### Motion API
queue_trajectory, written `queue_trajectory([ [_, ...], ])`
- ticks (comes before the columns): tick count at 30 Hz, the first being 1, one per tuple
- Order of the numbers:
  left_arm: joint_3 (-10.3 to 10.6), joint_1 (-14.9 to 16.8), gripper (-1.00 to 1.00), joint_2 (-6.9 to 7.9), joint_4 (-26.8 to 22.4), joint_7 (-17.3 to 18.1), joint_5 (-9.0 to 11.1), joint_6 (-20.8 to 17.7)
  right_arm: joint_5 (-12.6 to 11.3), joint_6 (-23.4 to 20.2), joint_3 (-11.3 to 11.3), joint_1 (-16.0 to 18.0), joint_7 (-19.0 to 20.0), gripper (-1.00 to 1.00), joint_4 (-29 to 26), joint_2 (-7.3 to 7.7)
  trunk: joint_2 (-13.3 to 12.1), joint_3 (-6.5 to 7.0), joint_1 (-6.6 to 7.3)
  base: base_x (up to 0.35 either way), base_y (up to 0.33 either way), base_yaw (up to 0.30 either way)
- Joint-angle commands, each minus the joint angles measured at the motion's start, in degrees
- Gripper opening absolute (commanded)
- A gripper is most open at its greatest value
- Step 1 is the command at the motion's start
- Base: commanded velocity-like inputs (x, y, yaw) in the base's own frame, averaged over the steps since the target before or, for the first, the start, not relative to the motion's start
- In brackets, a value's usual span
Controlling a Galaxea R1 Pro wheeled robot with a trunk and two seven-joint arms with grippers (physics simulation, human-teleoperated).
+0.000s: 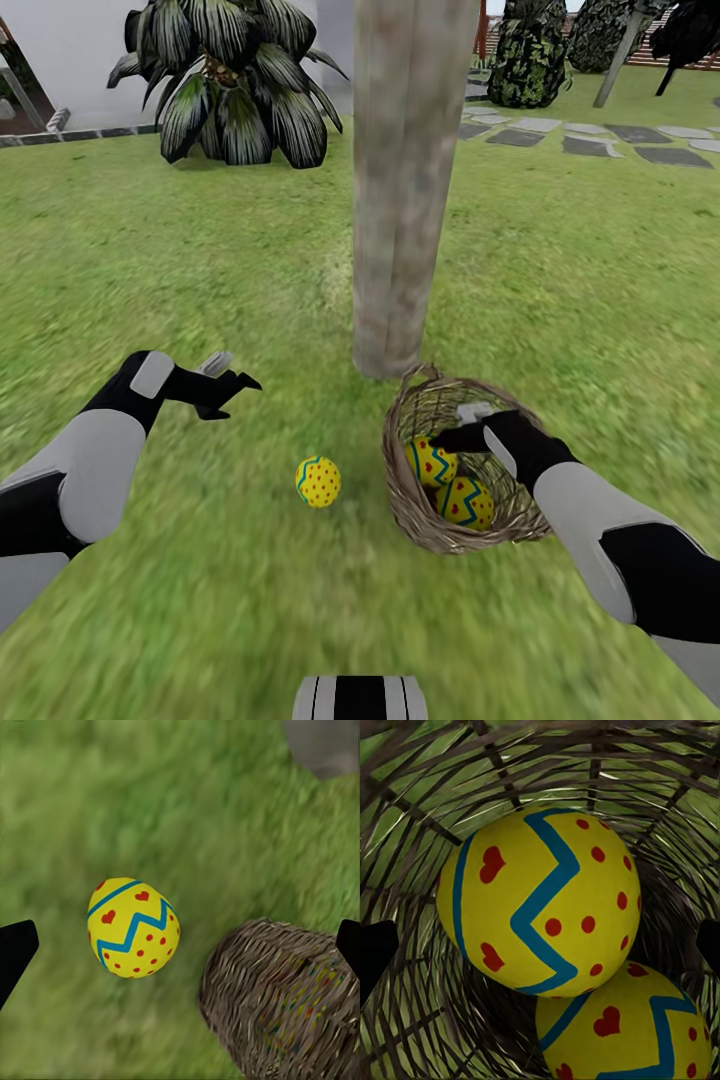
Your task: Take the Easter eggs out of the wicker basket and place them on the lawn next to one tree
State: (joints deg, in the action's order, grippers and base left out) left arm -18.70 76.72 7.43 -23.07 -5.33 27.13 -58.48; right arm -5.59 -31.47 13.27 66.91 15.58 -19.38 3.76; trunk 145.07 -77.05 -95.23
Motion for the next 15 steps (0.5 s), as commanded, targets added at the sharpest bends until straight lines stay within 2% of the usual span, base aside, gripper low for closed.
queue_trajectory([
  [1,-0.3,0.0,1.00,-0.01,-0.1,-0.5,0.6,-0.3,-0.6,0.2,0.4,0.0,0.0,1.00,-0.1,0.07,0.0,-0.04,0.00,0.154,0.000,0.000],
  [5,-0.3,0.1,1.00,0.76,-0.8,-0.5,0.6,-0.3,-0.5,0.9,0.5,0.0,0.1,1.00,0.0,0.10,0.0,-0.04,0.00,0.160,0.000,0.000],
  [6,-0.2,0.1,1.00,1.63,-2.0,-0.5,0.7,-0.3,-0.5,0.9,0.5,0.0,0.1,1.00,0.0,0.10,0.0,-0.04,0.00,0.059,0.000,0.000],
  [11,-0.4,0.0,1.00,4.17,-8.3,-0.5,0.8,-0.3,-0.5,1.0,0.5,0.0,0.1,1.00,0.0,0.07,0.0,-0.04,0.00,0.019,0.000,0.000],
  [15,-0.2,0.1,1.00,5.44,-9.8,-0.7,0.8,-0.3,-0.5,1.0,0.5,0.0,0.1,1.00,0.0,0.04,0.0,-0.04,0.00,0.002,0.000,0.000],
])
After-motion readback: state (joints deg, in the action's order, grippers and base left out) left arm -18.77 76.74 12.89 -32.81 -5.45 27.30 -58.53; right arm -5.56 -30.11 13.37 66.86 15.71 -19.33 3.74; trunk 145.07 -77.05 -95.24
